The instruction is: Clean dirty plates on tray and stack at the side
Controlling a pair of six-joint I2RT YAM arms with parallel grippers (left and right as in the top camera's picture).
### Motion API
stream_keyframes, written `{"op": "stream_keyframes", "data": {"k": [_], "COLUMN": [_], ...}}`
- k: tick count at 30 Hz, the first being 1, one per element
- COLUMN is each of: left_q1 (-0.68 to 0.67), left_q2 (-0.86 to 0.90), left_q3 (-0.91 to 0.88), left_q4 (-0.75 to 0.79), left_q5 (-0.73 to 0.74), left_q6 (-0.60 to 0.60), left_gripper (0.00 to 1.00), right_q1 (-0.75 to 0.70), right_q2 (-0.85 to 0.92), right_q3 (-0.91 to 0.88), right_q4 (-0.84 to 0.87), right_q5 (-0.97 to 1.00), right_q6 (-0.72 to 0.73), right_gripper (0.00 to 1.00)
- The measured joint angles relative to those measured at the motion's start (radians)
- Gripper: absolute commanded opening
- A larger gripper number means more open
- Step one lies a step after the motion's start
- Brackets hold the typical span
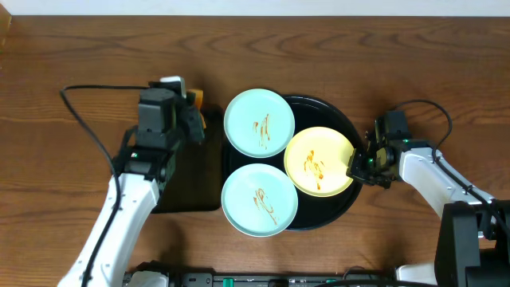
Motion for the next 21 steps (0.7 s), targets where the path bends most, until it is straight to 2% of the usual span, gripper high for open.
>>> {"op": "stream_keyframes", "data": {"k": [7, 12, 21], "left_q1": [0.000, 0.000, 0.000], "left_q2": [-0.134, -0.166, -0.166], "left_q3": [0.000, 0.000, -0.001], "left_q4": [-0.004, 0.010, 0.198], "left_q5": [0.000, -0.021, -0.061], "left_q6": [0.008, 0.031, 0.076], "left_gripper": [0.07, 0.08, 0.07], "right_q1": [0.000, 0.000, 0.000], "right_q2": [0.000, 0.000, 0.000], "right_q3": [0.000, 0.000, 0.000], "right_q4": [0.005, 0.008, 0.009], "right_q5": [0.000, 0.000, 0.000], "right_q6": [0.000, 0.000, 0.000], "right_gripper": [0.01, 0.01, 0.01]}}
